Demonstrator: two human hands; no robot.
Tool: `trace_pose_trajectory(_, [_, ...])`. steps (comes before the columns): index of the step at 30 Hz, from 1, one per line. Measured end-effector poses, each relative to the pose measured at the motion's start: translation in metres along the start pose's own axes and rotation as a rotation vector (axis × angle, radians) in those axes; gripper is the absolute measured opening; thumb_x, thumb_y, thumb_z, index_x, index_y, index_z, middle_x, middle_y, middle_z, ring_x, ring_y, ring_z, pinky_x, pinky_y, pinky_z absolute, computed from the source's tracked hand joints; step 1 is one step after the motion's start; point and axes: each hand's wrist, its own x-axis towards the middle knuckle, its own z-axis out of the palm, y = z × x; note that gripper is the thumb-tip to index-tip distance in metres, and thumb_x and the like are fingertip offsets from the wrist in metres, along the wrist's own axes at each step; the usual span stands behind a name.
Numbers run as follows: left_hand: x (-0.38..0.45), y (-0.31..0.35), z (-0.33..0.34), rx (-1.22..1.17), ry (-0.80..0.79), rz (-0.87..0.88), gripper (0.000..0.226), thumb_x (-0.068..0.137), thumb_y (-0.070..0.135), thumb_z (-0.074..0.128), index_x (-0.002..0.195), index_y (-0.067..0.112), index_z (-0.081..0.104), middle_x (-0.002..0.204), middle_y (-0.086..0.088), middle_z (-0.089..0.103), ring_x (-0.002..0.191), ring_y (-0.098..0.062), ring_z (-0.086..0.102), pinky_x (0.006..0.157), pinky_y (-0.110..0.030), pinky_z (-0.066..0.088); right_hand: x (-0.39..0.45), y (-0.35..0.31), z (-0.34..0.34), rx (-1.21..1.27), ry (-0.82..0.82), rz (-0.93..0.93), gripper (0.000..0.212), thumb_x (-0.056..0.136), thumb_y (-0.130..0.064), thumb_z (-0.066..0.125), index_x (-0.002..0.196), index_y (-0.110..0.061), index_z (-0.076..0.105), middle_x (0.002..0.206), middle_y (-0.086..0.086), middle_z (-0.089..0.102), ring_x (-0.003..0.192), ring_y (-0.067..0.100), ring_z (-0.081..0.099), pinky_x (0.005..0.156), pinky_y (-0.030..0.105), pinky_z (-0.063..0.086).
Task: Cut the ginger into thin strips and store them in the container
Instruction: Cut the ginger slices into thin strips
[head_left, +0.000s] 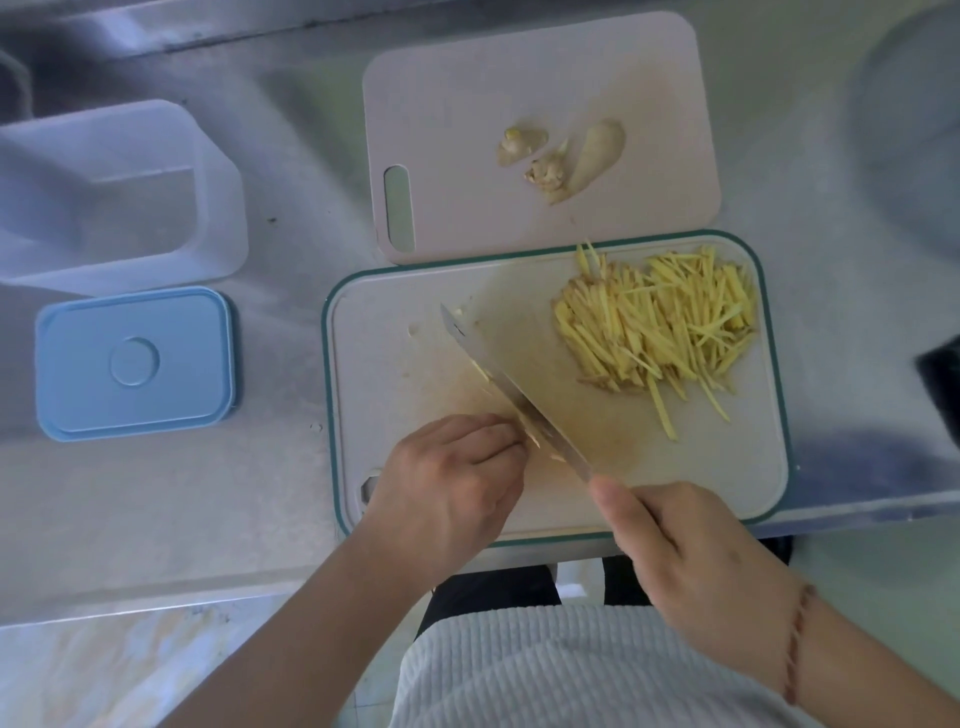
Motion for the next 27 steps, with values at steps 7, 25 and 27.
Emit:
trace_pose_trajectory(7, [0.001,0.000,0.005,0.007,0.008,0.010,0.013,0.092,0.006,0.067,0.087,0.007,0.079,0.096,-0.002,0.077,0.092,-0.023,0.073,0.082,-0.035,0.058,-0.010,0.008,0.007,-0.011,0.015,-0.015,0.061,0.079,-0.079,0.018,0.051,-0.030,0.040,0.040,-0.006,0.032,0.043,0.010,0.031,0.046,0.017,0.029])
trace_pose_trajectory(25, [-0.016,0.002,-0.021,-0.057,-0.031,-0.026,0.006,0.083,0.007,0.074,0.082,0.010,0.079,0.090,0.003,0.075,0.084,-0.015,0.070,0.079,-0.026,0.056,0.015,-0.003,-0.001,0.196,-0.066,-0.052,0.066,0.086,-0.072,0.026,0.049,-0.018,0.025,0.041,-0.006,0.022,0.039,0.009,0.024,0.045,0.025,0.024])
trace_pose_trajectory(27, [-0.025,-0.001,-0.032,-0.045,0.029,-0.089,0.007,0.083,0.009,0.073,0.080,0.011,0.079,0.088,0.004,0.075,0.083,-0.012,0.069,0.078,-0.023,0.055,-0.003,0.020,-0.006,0.192,-0.144,-0.026,0.066,0.086,-0.074,0.026,0.051,-0.017,0.029,0.045,-0.004,0.025,0.042,0.009,0.026,0.050,0.026,0.026])
